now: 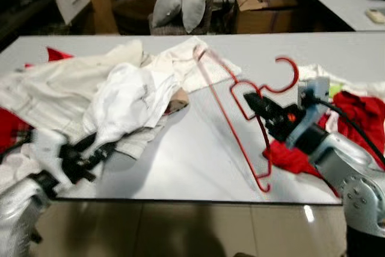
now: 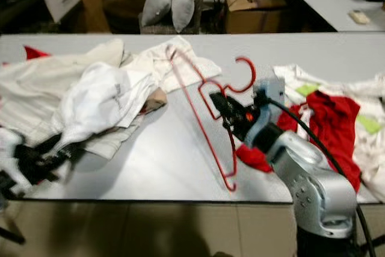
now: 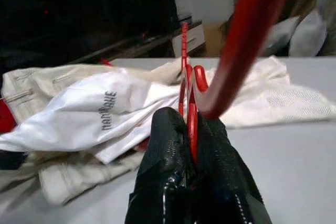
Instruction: Hang hanger
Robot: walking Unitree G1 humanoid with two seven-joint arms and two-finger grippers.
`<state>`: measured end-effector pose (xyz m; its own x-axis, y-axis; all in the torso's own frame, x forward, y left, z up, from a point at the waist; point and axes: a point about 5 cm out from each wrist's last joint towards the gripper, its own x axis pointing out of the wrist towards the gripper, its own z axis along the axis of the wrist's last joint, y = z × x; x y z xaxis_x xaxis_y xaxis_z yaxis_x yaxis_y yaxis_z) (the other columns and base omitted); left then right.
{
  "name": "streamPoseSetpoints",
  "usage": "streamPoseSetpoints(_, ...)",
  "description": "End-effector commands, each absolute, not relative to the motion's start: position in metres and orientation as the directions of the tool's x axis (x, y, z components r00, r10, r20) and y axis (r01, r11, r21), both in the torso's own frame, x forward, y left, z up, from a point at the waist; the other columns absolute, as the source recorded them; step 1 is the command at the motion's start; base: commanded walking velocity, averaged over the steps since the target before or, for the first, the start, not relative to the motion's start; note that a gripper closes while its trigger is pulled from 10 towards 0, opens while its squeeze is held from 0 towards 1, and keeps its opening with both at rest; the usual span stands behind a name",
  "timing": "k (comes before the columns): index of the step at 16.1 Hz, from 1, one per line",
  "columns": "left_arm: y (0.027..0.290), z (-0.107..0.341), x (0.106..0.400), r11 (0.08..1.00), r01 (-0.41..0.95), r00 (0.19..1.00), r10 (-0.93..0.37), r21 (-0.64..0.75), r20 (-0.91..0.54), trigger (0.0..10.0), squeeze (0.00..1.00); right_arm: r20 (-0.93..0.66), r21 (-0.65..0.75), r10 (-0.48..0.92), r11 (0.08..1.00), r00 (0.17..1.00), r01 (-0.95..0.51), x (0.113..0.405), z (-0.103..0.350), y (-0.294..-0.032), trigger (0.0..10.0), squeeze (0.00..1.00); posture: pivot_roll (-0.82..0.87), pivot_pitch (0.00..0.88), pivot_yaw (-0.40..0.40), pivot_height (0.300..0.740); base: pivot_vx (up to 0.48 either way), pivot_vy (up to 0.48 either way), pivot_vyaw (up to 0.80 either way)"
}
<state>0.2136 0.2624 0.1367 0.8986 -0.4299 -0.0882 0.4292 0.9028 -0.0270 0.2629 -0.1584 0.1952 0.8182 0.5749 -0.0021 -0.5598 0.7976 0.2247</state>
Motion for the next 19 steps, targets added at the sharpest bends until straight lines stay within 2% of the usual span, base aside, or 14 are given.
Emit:
streamPoseSetpoints(1, 0.26, 0.148, 0.212, 0.911, 0.412, 0.91, -0.413, -0.028, -0.037, 10.0, 1.0, 0.002, 0.224, 0.553, 0.812, 0.833, -0.539, 0.267, 0.195, -0.159, 10.0, 0.0, -0.08, 0.0, -0.002, 0.74, 0.0, 0.0, 0.0)
streamPoseSetpoints(2, 0.252, 0.159, 0.203, 0.896, 0.435, 0.9, -0.434, -0.088, 0.033, 10.0, 1.0, -0.005, 0.228, 0.534, 0.824, 0.845, -0.519, 0.268, 0.191, -0.156, 10.0, 0.0, -0.07, 0.0, -0.018, 0.74, 0.0, 0.0, 0.0)
streamPoseSetpoints(5, 0.238, 0.184, 0.207, 0.925, 0.376, 0.921, -0.367, -0.054, 0.128, 10.0, 1.0, -0.011, 0.209, 0.481, 0.858, 0.877, -0.468, 0.274, 0.193, -0.161, 10.0, 0.0, -0.06, 0.0, -0.047, 0.74, 0.0, 0.0, 0.0)
streamPoseSetpoints(6, 0.226, 0.205, 0.22, 0.959, 0.283, 0.928, -0.266, -0.032, 0.261, 10.0, 1.0, 0.009, 0.238, 0.446, 0.868, 0.895, -0.435, 0.273, 0.196, -0.166, 10.0, 0.0, -0.08, 0.0, -0.048, 0.74, 0.0, 0.0, 0.0)
streamPoseSetpoints(8, 0.207, 0.206, 0.233, 0.96, 0.264, 0.938, -0.233, -0.091, 0.258, 10.0, 1.0, 0.014, 0.281, 0.387, 0.883, 0.922, -0.375, 0.268, 0.192, -0.168, 10.0, 0.0, -0.09, 0.0, -0.034, 0.74, 0.0, 0.0, 0.0)
streamPoseSetpoints(11, 0.188, 0.178, 0.241, 0.967, 0.197, 0.977, -0.18, -0.161, 0.115, 10.0, 1.0, -0.016, 0.302, 0.362, 0.89, 0.932, -0.341, 0.252, 0.183, -0.164, 10.0, 0.0, -0.13, 0.0, -0.02, 0.74, 0.0, 0.0, 0.0)
streamPoseSetpoints(12, 0.178, 0.174, 0.241, 0.957, 0.23, 0.972, -0.216, -0.177, 0.095, 10.0, 1.0, -0.028, 0.278, 0.33, 0.909, 0.944, -0.31, 0.249, 0.18, -0.165, 10.0, 0.0, -0.13, 0.0, -0.011, 0.74, 0.0, 0.0, 0.0)
streamPoseSetpoints(14, 0.167, 0.169, 0.244, 0.961, 0.249, 0.967, -0.238, -0.124, 0.097, 10.0, 1.0, -0.083, 0.2, 0.307, 0.937, 0.948, -0.286, 0.246, 0.174, -0.163, 10.0, 0.0, -0.14, 0.0, 0.013, 0.74, 0.0, 0.0, 0.0)
streamPoseSetpoints(15, 0.16, 0.164, 0.242, 0.956, 0.279, 0.958, -0.271, -0.095, 0.093, 10.0, 0.86, -0.099, 0.133, 0.304, 0.948, 0.948, -0.29, 0.243, 0.173, -0.163, 10.0, 0.0, -0.14, 0.0, 0.022, 0.74, 0.0, 0.0, 0.0)
streamPoseSetpoints(16, 0.16, 0.162, 0.242, 0.958, 0.274, 0.96, -0.266, -0.086, 0.089, 10.0, 0.55, -0.112, 0.121, 0.308, 0.948, 0.945, -0.294, 0.242, 0.171, -0.161, 10.0, 0.0, -0.15, 0.0, 0.038, 0.74, 0.0, 0.0, 0.0)
streamPoseSetpoints(17, 0.16, 0.153, 0.24, 0.964, 0.248, 0.968, -0.243, -0.093, 0.055, 10.0, 0.33, -0.119, 0.064, 0.298, 0.954, 0.947, -0.292, 0.236, 0.171, -0.16, 10.0, 0.0, -0.15, 0.0, 0.045, 0.74, 0.0, 0.0, -0.8)
streamPoseSetpoints(19, 0.159, 0.146, 0.235, 0.963, 0.246, 0.969, -0.246, -0.109, 0.013, 10.0, 0.14, -0.103, 0.042, 0.293, 0.956, 0.951, -0.29, 0.231, 0.176, -0.156, 10.0, 0.0, -0.14, 0.02, 0.047, 0.74, 0.0, 0.0, -0.8)
